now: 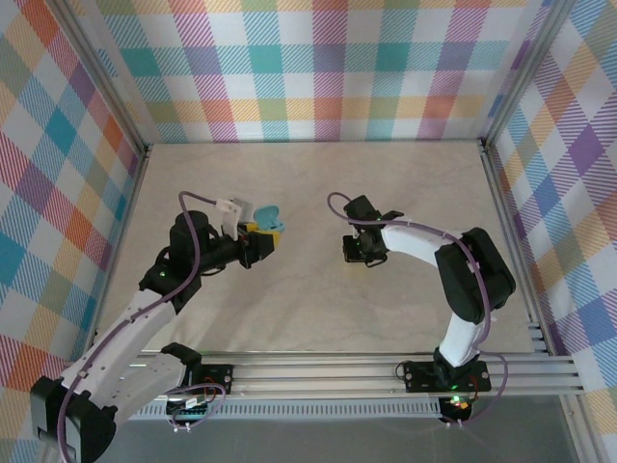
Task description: Insert wireless bluetooth earbuds into charging case
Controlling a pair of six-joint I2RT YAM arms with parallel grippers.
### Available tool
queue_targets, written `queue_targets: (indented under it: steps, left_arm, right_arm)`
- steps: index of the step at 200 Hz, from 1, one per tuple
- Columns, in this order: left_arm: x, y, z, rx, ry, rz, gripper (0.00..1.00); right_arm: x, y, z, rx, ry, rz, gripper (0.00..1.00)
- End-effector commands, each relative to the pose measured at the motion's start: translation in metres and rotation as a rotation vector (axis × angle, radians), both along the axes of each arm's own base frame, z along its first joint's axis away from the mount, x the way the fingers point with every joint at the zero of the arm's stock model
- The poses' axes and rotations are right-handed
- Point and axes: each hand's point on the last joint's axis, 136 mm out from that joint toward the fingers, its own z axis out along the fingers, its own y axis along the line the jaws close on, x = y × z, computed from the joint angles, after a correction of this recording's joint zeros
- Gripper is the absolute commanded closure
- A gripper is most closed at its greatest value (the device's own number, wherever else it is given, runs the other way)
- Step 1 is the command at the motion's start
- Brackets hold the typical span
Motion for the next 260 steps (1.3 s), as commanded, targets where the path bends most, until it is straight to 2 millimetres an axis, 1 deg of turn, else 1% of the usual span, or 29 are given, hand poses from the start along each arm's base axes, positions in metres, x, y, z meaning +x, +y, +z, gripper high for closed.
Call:
queue_targets:
  steps: [1,30,52,82,98,123,137,151,193,217,260]
  left_arm:
    - [0.003,-0.006,0.013,-0.035,-0.039,-0.030,0.90]
    - [0.007,-0.007,0.011,-0.022,-0.032,-0.030,0.90]
    - [0.010,-0.008,0.008,-0.016,-0.027,-0.028,0.90]
    - [0.014,-0.012,0.006,-0.019,-0.021,-0.036,0.90]
    - [0.016,-0.016,0.004,-0.021,-0.014,-0.047,0.90]
    - [0.018,-0.023,0.001,-0.024,-0.004,-0.069,0.90]
    - [0.019,-0.028,-0.001,-0.030,0.000,-0.082,0.91]
    - [0.019,-0.034,-0.001,-0.038,0.002,-0.100,0.91]
    - [0.018,-0.056,-0.006,-0.043,-0.002,-0.158,0.91]
    - [0.016,-0.069,-0.009,-0.044,0.000,-0.195,0.91]
    - [0.013,-0.088,-0.013,-0.041,0.003,-0.246,0.91]
  right_arm:
    - [-0.006,-0.002,-0.004,-0.030,0.022,0.039,0.76]
    - [-0.008,0.003,0.002,0.000,0.038,0.040,0.66]
    - [-0.009,0.009,0.015,0.047,0.032,0.036,0.59]
    - [-0.011,0.011,0.034,0.129,0.027,0.015,0.58]
    - [-0.009,0.006,0.044,0.183,0.024,-0.016,0.58]
    - [-0.008,-0.005,0.048,0.251,0.047,-0.081,0.59]
    - [-0.008,-0.009,0.046,0.277,0.063,-0.119,0.61]
    - [-0.010,-0.013,0.040,0.283,0.078,-0.154,0.64]
    - [-0.019,-0.011,0.017,0.336,0.134,-0.257,0.69]
    - [-0.020,-0.009,0.006,0.373,0.152,-0.302,0.71]
    - [-0.017,-0.010,0.000,0.381,0.137,-0.343,0.74]
